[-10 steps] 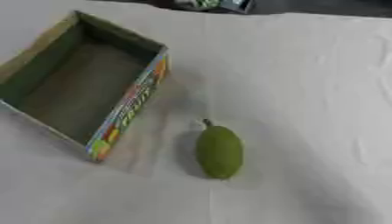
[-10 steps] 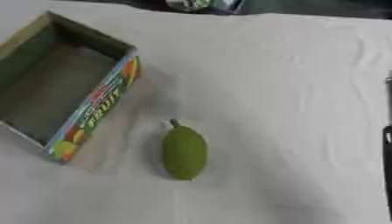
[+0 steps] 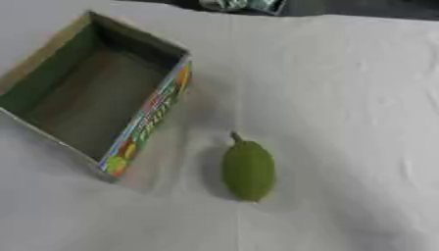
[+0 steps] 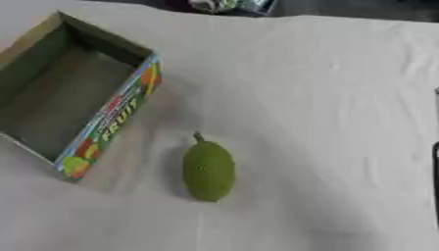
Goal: Pick up objects on the table and place them in the box.
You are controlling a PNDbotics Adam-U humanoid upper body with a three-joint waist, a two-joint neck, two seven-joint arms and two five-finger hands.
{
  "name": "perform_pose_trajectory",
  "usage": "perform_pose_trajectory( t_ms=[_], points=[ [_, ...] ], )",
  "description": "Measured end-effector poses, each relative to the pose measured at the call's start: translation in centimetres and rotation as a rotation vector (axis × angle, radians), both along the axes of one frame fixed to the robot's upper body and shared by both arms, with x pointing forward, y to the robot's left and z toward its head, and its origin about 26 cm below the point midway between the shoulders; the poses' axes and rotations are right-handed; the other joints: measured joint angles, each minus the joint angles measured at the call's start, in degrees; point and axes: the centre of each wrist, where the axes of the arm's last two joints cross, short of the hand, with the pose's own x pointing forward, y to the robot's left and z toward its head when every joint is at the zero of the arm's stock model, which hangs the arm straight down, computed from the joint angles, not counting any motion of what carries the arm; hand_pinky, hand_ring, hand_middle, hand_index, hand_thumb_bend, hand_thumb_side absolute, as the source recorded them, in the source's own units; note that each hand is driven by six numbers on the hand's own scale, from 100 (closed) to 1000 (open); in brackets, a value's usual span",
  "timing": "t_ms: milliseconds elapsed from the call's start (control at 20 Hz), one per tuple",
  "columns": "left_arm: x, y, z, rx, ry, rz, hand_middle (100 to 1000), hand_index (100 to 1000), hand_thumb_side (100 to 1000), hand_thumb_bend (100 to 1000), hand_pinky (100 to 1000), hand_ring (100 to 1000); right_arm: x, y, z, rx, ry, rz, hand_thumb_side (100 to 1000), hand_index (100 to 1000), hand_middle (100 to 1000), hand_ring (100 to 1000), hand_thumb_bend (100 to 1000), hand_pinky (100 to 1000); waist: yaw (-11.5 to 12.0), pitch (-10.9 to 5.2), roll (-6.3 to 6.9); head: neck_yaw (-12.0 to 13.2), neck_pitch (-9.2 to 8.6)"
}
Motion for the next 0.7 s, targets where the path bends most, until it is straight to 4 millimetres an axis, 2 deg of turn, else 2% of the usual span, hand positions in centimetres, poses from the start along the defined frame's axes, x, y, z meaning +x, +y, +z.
perform_pose_trajectory(
  t_ms=[150, 300, 400, 450, 500, 700],
  points=[
    [-0.1, 0.2, 0.1, 0.013, 0.002, 0.010, 583, 723, 583, 100, 576, 615, -0.4, -1.1, -0.3, -0.101, 0.039, -0.083, 398, 799, 672, 728, 100, 827, -0.51, -0.25, -0.37, 0.26, 0.09],
    [-0.2, 0.4, 0.1, 0.019, 0.006, 0.018, 584, 724, 583, 100, 573, 616, -0.9, -2.1, -0.7, -0.261, 0.091, -0.185, 419, 824, 733, 769, 100, 832, -1.13, -0.48, -0.80, 0.41, 0.58],
    [-0.3, 0.6, -0.2, 0.023, 0.020, 0.027, 584, 724, 581, 100, 571, 615, -1.3, -2.8, -1.0, -0.386, 0.126, -0.252, 396, 833, 754, 786, 100, 833, -1.36, -0.69, -0.90, 0.55, 1.00],
    [-0.3, 0.7, -0.4, 0.025, 0.029, 0.032, 584, 724, 593, 100, 569, 615, -1.4, -3.0, -1.1, -0.445, 0.139, -0.282, 321, 841, 771, 801, 100, 834, -1.38, -0.80, -0.93, 0.58, 1.06],
    [-0.4, 0.9, -0.7, 0.028, 0.039, 0.037, 584, 724, 577, 100, 568, 615, -1.5, -3.1, -1.2, -0.501, 0.151, -0.307, 286, 846, 783, 810, 100, 834, -1.38, -0.86, -0.93, 0.63, 1.21],
    [-0.7, 1.5, -1.6, 0.045, 0.078, 0.059, 584, 724, 573, 100, 565, 614, -1.7, -3.2, -1.4, -0.702, 0.173, -0.373, 221, 864, 817, 837, 100, 839, -1.10, -1.09, -0.81, 0.67, 1.58]
  ],
)
